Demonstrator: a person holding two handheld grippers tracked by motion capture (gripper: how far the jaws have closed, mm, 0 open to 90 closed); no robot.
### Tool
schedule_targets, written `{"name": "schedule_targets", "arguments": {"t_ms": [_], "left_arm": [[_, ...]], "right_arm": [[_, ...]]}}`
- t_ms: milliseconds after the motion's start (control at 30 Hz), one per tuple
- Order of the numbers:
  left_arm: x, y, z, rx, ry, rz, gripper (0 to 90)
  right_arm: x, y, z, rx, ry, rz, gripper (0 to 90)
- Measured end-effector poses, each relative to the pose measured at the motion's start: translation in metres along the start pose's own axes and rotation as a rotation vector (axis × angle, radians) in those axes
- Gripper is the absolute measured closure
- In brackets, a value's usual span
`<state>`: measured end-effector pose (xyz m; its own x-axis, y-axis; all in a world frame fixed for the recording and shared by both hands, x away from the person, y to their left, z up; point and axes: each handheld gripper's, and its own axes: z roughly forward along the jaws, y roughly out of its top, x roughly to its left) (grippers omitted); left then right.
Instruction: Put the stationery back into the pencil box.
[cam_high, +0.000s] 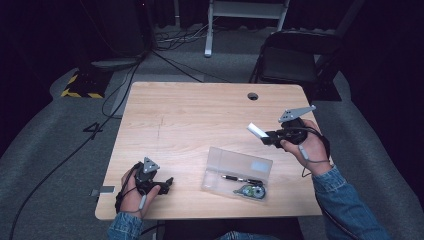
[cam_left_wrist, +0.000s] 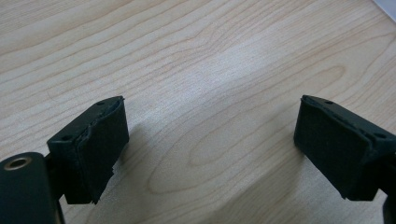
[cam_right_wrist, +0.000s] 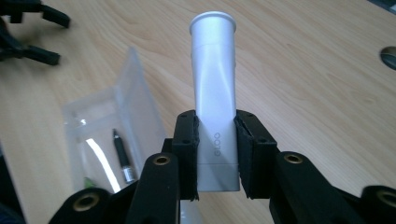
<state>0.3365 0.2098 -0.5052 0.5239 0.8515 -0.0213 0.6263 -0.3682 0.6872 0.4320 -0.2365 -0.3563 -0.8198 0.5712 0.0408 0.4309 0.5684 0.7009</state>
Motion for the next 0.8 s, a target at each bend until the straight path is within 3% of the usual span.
{"name": "schedule_targets", "arguments": {"t_ms": [233, 533, 800], "left_arm": [[0.000, 0.000, 0.000, 0.000, 0.000, 0.001, 10.5], [0.000, 0.000, 0.000, 0.001, -0.002, -0.001, 10.5], [0.000, 0.000, 0.000, 0.000, 0.000, 0.000, 10.5]], "right_arm": [[0.022, -0.002, 0.002, -0.012, 0.060, -0.046, 71.6], [0.042, -0.010, -0.001, -0.047, 0.125, -0.062, 71.6], [0.057, -0.011, 0.005, -0.006, 0.146, -0.109, 71.6]]}}
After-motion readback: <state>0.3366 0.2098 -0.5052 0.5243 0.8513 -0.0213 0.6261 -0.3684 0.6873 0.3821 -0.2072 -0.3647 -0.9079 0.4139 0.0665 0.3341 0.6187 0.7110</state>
